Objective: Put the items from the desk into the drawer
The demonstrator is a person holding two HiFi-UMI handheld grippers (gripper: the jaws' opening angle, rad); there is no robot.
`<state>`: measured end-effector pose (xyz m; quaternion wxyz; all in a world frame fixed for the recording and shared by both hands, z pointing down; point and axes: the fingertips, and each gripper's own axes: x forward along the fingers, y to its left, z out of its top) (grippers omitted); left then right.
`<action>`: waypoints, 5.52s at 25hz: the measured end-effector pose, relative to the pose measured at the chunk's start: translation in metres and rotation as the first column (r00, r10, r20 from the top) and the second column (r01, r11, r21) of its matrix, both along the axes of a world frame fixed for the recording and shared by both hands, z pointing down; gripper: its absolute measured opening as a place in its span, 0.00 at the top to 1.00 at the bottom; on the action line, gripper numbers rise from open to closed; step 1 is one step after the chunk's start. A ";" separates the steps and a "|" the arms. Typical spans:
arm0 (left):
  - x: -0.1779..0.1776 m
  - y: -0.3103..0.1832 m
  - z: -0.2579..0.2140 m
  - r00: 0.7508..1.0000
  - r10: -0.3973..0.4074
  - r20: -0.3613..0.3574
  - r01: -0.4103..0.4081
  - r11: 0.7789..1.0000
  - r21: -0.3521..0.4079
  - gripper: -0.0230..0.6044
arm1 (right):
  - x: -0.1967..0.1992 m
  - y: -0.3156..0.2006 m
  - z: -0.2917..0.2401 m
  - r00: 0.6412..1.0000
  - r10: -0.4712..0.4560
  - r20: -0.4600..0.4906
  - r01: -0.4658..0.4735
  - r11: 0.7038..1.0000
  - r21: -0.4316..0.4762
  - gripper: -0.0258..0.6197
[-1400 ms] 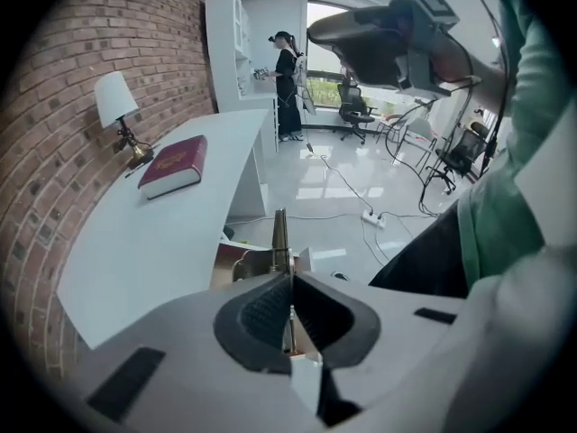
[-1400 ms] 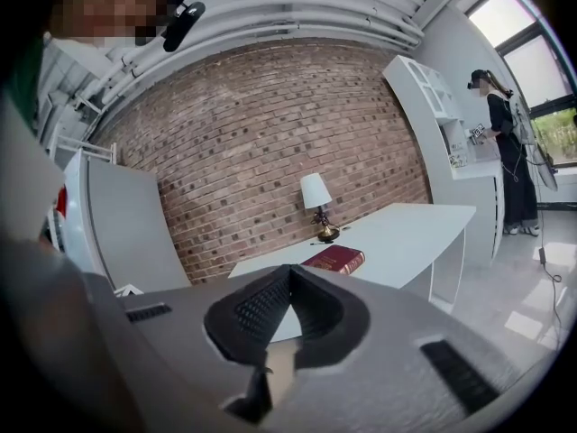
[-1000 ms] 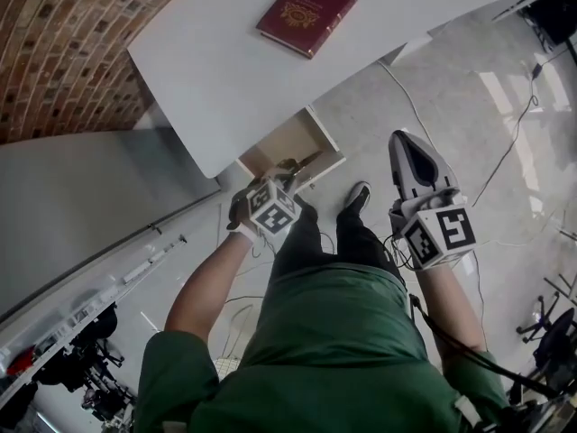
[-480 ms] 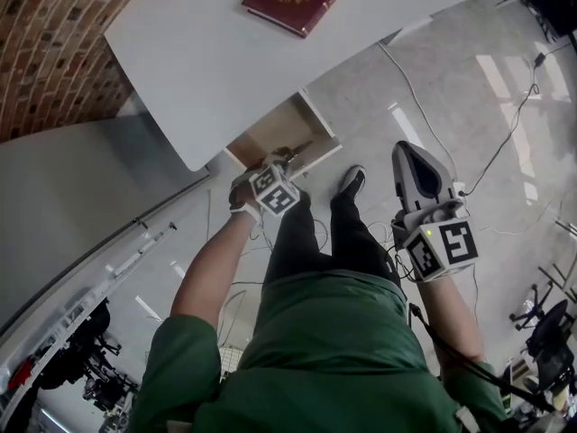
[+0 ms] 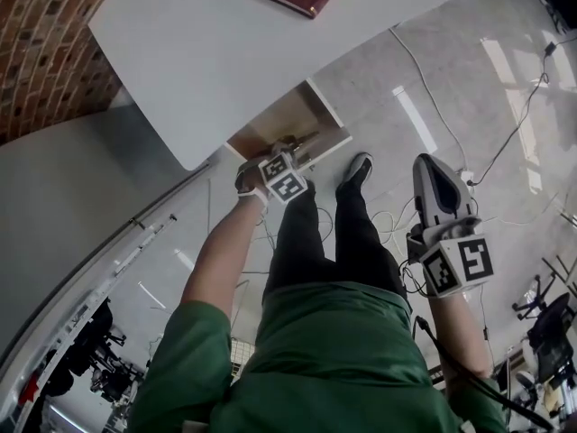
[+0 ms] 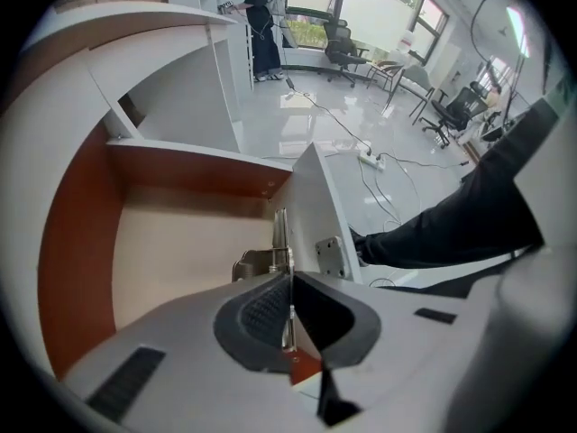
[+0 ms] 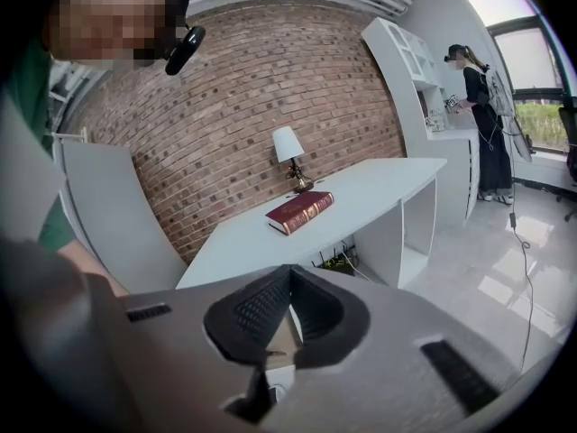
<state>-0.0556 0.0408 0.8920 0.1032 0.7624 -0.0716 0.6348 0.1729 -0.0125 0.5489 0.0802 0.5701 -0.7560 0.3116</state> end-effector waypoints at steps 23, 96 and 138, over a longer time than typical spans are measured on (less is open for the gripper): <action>-0.027 -0.025 0.083 0.999 -0.045 0.026 0.047 0.996 -0.070 0.94 | -0.011 0.017 0.079 1.000 0.028 -0.011 -0.030 0.986 -0.161 0.96; -0.011 -0.177 -0.768 0.372 0.224 -0.901 0.850 0.306 0.428 0.93 | -0.041 -0.092 -0.428 0.981 0.065 -0.185 0.102 0.636 0.765 0.96; 0.003 -0.142 -0.808 0.523 0.433 -0.734 0.765 0.139 0.628 0.94 | -0.076 -0.081 -0.452 0.978 0.022 -0.207 0.165 0.525 0.835 0.96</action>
